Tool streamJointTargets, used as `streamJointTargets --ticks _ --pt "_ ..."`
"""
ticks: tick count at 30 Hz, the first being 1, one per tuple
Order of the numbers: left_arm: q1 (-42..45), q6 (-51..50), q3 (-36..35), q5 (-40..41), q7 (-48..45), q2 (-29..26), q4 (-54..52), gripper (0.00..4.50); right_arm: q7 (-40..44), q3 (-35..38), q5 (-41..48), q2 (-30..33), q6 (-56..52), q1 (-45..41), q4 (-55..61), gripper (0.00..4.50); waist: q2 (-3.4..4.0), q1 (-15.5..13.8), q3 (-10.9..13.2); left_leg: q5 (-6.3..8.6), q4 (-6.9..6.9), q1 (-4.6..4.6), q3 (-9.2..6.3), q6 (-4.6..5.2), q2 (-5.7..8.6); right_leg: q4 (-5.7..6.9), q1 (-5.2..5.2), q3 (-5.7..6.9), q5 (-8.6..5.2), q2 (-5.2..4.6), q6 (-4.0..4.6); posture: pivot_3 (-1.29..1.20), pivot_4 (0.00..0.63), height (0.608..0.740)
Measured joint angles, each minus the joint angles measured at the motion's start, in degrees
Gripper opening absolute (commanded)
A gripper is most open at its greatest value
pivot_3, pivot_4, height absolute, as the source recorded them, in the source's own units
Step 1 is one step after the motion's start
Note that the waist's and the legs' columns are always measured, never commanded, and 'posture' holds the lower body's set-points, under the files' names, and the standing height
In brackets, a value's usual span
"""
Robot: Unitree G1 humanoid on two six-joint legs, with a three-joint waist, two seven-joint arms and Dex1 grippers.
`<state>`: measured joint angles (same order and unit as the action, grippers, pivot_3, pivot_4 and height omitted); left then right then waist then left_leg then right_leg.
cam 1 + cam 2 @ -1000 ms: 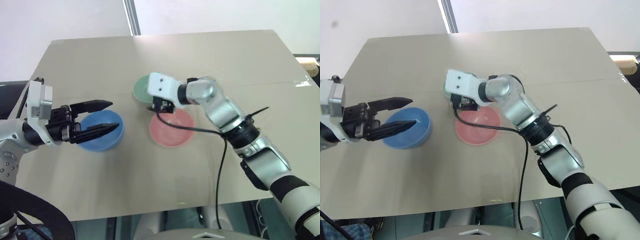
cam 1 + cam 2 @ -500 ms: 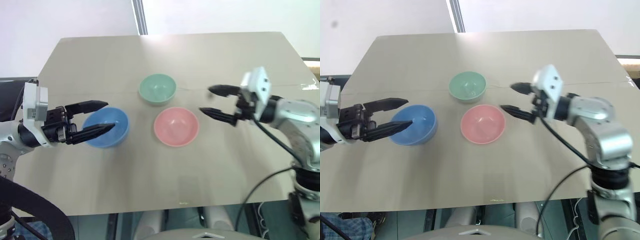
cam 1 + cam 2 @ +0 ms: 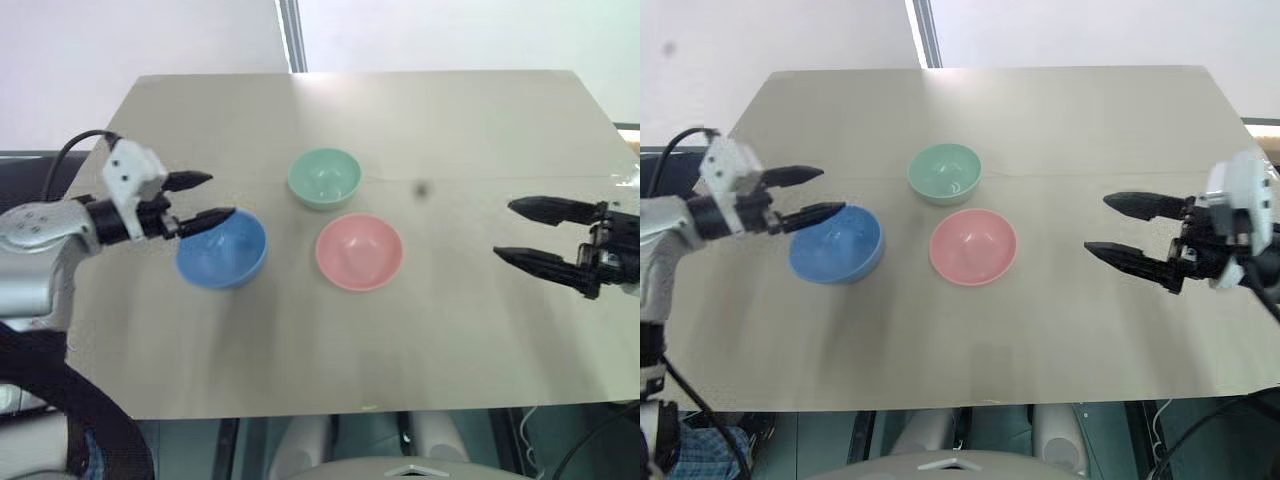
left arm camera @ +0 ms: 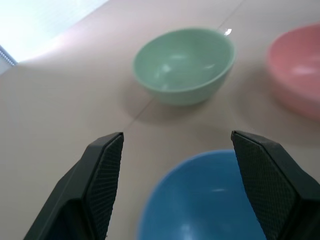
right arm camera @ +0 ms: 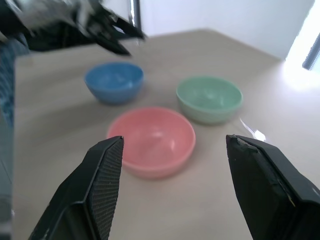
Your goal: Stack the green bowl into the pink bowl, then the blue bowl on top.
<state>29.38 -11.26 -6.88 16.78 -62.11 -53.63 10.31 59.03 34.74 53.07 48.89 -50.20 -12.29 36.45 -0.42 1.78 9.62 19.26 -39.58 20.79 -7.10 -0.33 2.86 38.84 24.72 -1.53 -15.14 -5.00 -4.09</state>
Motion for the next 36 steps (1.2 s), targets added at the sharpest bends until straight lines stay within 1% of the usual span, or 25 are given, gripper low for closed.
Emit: streamJointTargets --ticks 2,4,5,6,9,12,14,18,20,21,22,23,24,25,26,27,28,29,30,36 --pt "5.9 4.9 4.9 -4.1 -1.1 2.1 4.6 3.66 -1.4 0.3 3.4 0.7 -0.5 0.6 1.0 3.57 -0.03 -0.1 0.0 0.00 -0.04 0.06 0.00 0.01 0.03 -0.02 0.01 0.04 0.00 -0.02 0.00 0.00 0.150 0.740" --pt "11.0 11.1 9.2 -8.8 -2.2 3.6 10.5 3.66 -2.3 0.2 4.9 1.6 -0.4 1.1 1.4 3.57 -0.04 0.0 0.0 0.00 -0.09 0.11 0.11 0.01 0.07 -0.02 0.00 0.13 0.00 -0.02 0.00 0.00 0.150 0.740" --pt "14.4 16.2 12.0 -12.1 -2.8 4.9 15.5 3.66 -3.2 0.2 5.3 1.9 -0.1 1.9 1.5 3.57 -0.06 0.1 0.0 0.00 -0.10 0.13 0.16 0.01 0.07 -0.01 0.00 0.14 0.00 -0.02 0.00 0.00 0.150 0.740" --pt "14.8 16.8 12.3 -12.5 -2.8 5.1 16.0 3.66 -3.2 0.1 5.3 1.9 0.0 1.9 1.6 3.57 -0.06 0.1 0.0 0.00 -0.10 0.12 0.17 0.01 0.07 0.00 0.00 0.14 0.00 -0.02 0.00 0.00 0.150 0.740" --pt "21.4 25.6 16.6 -17.0 -4.5 8.7 25.8 3.66 -4.3 -0.3 5.3 2.4 1.3 3.0 1.9 3.57 -0.07 0.2 0.0 0.01 -0.34 0.24 0.14 0.02 0.07 0.06 0.01 0.21 0.00 0.00 -0.01 0.00 0.150 0.740" --pt "25.4 34.4 20.5 -20.7 -7.8 10.8 33.3 3.66 -5.5 -0.2 5.5 3.5 2.0 3.3 2.0 3.57 -0.08 0.5 0.0 0.04 -0.53 0.31 0.15 0.07 0.08 0.11 0.00 0.21 0.01 0.00 -0.03 0.00 0.150 0.740" --pt "27.0 38.3 21.7 -22.5 -8.2 11.8 37.3 3.66 -5.9 -0.2 5.6 3.8 2.6 3.6 2.1 3.57 -0.10 0.6 0.0 0.04 -0.59 0.33 0.13 0.08 0.08 0.14 -0.01 0.23 0.02 0.01 -0.05 0.00 0.150 0.740" --pt "30.5 42.5 23.3 -25.4 -8.0 14.0 43.4 3.66 -6.9 -0.2 5.9 4.1 3.4 4.1 2.3 3.57 -0.10 0.4 0.0 0.05 -0.69 0.41 0.04 0.09 0.10 0.17 -0.03 0.32 0.03 0.01 -0.07 0.00 0.150 0.740" --pt "33.1 44.9 25.1 -28.4 -6.4 15.9 47.9 3.66 -7.5 -0.3 6.0 4.4 4.0 4.1 2.3 3.57 -0.12 0.3 0.0 0.05 -0.77 0.42 -0.02 0.10 0.14 0.15 -0.11 0.38 0.05 0.00 -0.10 0.00 0.150 0.740" --pt "34.1 46.0 25.6 -30.0 -5.2 16.8 49.8 3.25 -7.8 -0.3 6.1 4.7 4.3 4.1 2.3 3.63 -0.13 0.4 0.0 0.06 -0.78 0.42 -0.02 0.11 0.14 0.15 -0.11 0.38 0.05 0.00 -0.11 0.00 0.150 0.740" --pt "34.2 46.2 25.6 -30.2 -5.1 16.9 50.0 3.11 -7.8 -0.3 6.1 4.7 4.3 4.1 2.3 3.63 -0.13 0.4 0.0 0.06 -0.78 0.43 -0.02 0.11 0.14 0.15 -0.11 0.38 0.05 0.00 -0.11 0.00 0.150 0.740" --pt "34.4 46.7 25.7 -30.7 -4.8 17.1 50.6 2.78 -7.9 -0.3 6.1 4.8 4.4 4.2 2.3 3.63 -0.15 0.5 0.0 0.06 -0.78 0.43 -0.03 0.11 0.14 0.15 -0.11 0.38 0.05 0.00 -0.11 0.00 0.150 0.740" --pt "36.7 46.7 25.7 -31.4 -4.5 18.6 53.5 2.30 -8.2 -0.3 6.2 5.1 4.6 4.4 2.3 3.63 -0.16 0.5 0.0 0.06 -0.78 0.43 -0.03 0.11 0.14 0.16 -0.11 0.39 0.05 0.00 -0.11 0.00 0.150 0.740" --pt "37.0 46.8 25.7 -31.5 -4.3 18.7 53.6 1.85 -8.2 -0.3 6.2 5.2 4.7 4.4 2.3 3.63 -0.17 0.5 0.0 0.06 -0.80 0.44 -0.06 0.11 0.14 0.17 -0.11 0.41 0.05 0.00 -0.11 0.00 0.150 0.740" --pt "37.5 47.1 25.7 -32.0 -4.0 18.9 54.1 1.54 -8.2 -0.3 6.2 5.3 4.7 4.4 2.3 3.63 -0.16 0.5 0.0 0.06 -0.80 0.43 -0.05 0.11 0.14 0.17 -0.12 0.41 0.05 0.00 -0.11 0.00 0.150 0.740" --pt "37.9 47.4 25.7 -32.5 -3.6 19.1 54.6 1.01 -8.3 -0.3 6.3 5.4 4.9 4.5 2.3 3.63 -0.17 0.6 0.0 0.06 -0.80 0.43 -0.05 0.11 0.14 0.17 -0.12 0.40 0.05 0.00 -0.11 0.00 0.150 0.740" --pt "38.0 47.8 25.8 -32.6 -3.4 19.2 54.9 0.76 -8.3 -0.3 6.3 5.4 5.2 4.6 2.3 3.63 -0.16 0.6 0.0 0.06 -0.80 0.42 -0.04 0.11 0.14 0.17 -0.12 0.40 0.05 0.00 -0.11 0.00 0.150 0.740" --pt "38.0 48.1 25.8 -32.8 -3.1 19.3 55.2 0.22 -8.3 -0.3 6.3 5.5 5.4 4.6 2.3 3.63 -0.16 0.6 0.0 0.06 -0.80 0.42 -0.04 0.11 0.14 0.18 -0.11 0.40 0.05 0.00 -0.11 0.00 0.150 0.740" --pt "38.0 48.3 25.9 -33.2 -3.1 19.5 55.7 0.03 -8.3 -0.3 6.4 5.6 5.5 4.7 2.3 3.63 -0.17 0.6 0.0 0.06 -0.80 0.42 -0.05 0.11 0.14 0.18 -0.11 0.40 0.05 0.00 -0.11 0.00 0.150 0.740" --pt "38.0 51.5 26.1 -34.2 -3.7 19.2 56.7 0.03 -8.4 -0.4 6.5 6.0 5.7 4.8 2.2 3.63 -0.19 0.5 0.0 0.06 -0.82 0.45 -0.07 0.11 0.14 0.17 -0.11 0.42 0.05 0.00 -0.11 0.00 0.150 0.740"
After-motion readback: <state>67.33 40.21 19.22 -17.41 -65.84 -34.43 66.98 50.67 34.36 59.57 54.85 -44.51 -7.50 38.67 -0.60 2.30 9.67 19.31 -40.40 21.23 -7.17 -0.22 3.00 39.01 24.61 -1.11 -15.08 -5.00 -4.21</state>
